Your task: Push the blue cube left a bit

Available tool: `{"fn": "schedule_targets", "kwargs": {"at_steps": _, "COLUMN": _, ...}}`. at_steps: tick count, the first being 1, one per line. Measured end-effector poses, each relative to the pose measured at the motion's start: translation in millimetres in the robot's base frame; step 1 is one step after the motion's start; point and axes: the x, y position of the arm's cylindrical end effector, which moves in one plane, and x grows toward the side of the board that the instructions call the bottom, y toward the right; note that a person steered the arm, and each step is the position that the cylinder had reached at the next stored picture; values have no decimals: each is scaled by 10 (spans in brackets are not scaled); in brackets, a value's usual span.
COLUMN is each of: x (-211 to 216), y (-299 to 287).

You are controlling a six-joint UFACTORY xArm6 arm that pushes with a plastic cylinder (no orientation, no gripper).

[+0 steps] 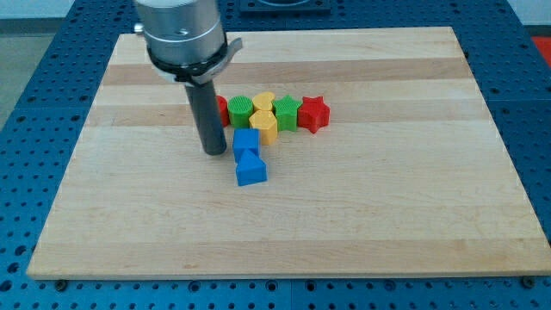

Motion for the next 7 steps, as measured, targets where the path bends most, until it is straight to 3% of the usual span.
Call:
{"fn": "schedule_targets", "kwargs": {"at_steps": 3, "x": 40, "y": 524}}
{"fn": "schedule_targets", "kwargs": {"at_steps": 5, "x": 40, "y": 414}}
{"fn": "schedule_targets", "kwargs": {"at_steps": 7, "x": 116, "y": -86}}
